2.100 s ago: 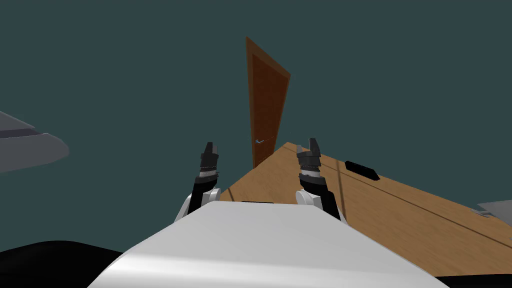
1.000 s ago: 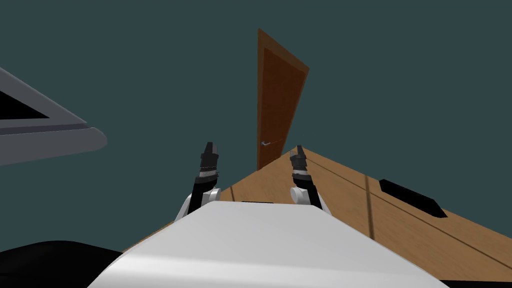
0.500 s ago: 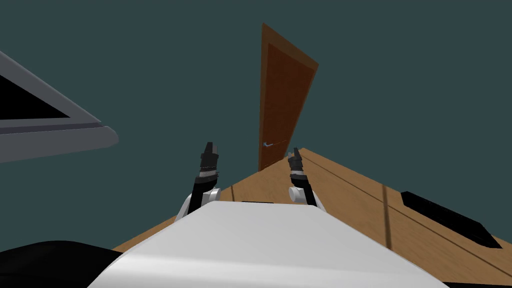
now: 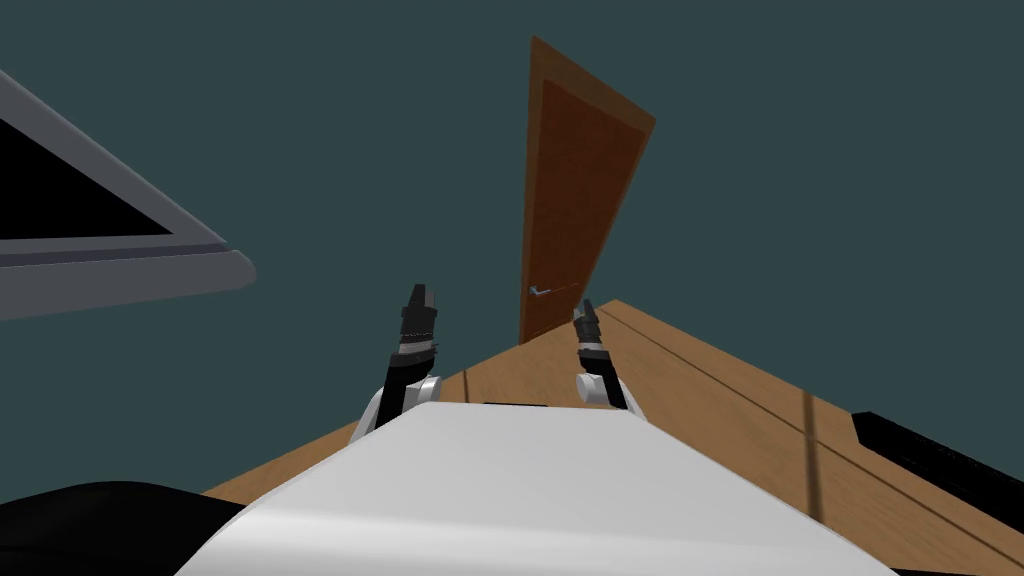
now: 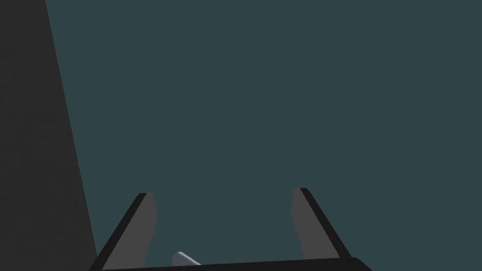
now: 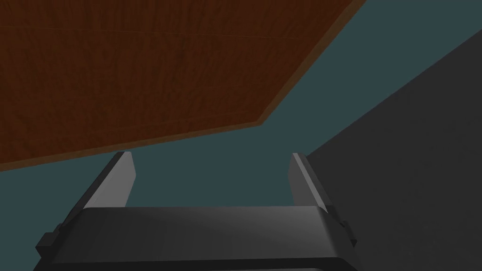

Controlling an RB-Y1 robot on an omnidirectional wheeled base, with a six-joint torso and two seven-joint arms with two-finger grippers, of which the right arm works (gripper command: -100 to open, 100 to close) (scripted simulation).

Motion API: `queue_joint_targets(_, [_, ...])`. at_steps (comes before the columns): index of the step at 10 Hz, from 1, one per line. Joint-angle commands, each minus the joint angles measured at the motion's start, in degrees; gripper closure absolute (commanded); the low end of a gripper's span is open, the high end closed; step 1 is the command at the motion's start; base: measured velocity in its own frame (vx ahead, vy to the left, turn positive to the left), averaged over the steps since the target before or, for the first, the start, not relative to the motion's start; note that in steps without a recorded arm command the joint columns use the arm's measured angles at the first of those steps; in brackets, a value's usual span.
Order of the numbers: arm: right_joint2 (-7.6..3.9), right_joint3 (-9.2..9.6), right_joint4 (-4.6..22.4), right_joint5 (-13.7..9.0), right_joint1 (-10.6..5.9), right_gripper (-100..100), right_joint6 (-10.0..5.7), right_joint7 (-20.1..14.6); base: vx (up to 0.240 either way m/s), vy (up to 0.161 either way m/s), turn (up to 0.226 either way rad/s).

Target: Pull the door open

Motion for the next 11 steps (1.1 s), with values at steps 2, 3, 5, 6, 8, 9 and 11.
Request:
queue_joint_targets(2, [-0.22, -0.27, 3.6, 0.0, -1.24, -100, -0.88, -0.4, 0.033, -0.042, 0.098])
queue_joint_targets(3, [-0.41, -0.49, 5.9, -0.1, -2.25, -100, -1.57, -0.8, 0.040, -0.071, 0.145])
queue_joint_targets(5, [-0.60, -0.71, 8.5, -0.1, -3.27, -100, -2.25, -1.3, 0.034, -0.053, 0.088])
queue_joint_targets(6, [-0.60, -0.71, 9.1, -0.1, -3.27, -100, -2.25, -1.3, 0.030, -0.043, 0.072])
queue_joint_targets(8, [-0.98, -1.17, 13.2, -0.2, -5.32, -100, -3.65, -2.1, 0.039, -0.073, 0.172])
queue_joint_targets(9, [-0.98, -1.17, 14.7, -0.2, -5.32, -100, -3.65, -2.1, 0.042, -0.069, 0.096])
queue_joint_targets(11, [-1.17, -1.39, 17.5, -0.2, -6.37, -100, -4.35, -2.5, 0.038, -0.060, 0.095])
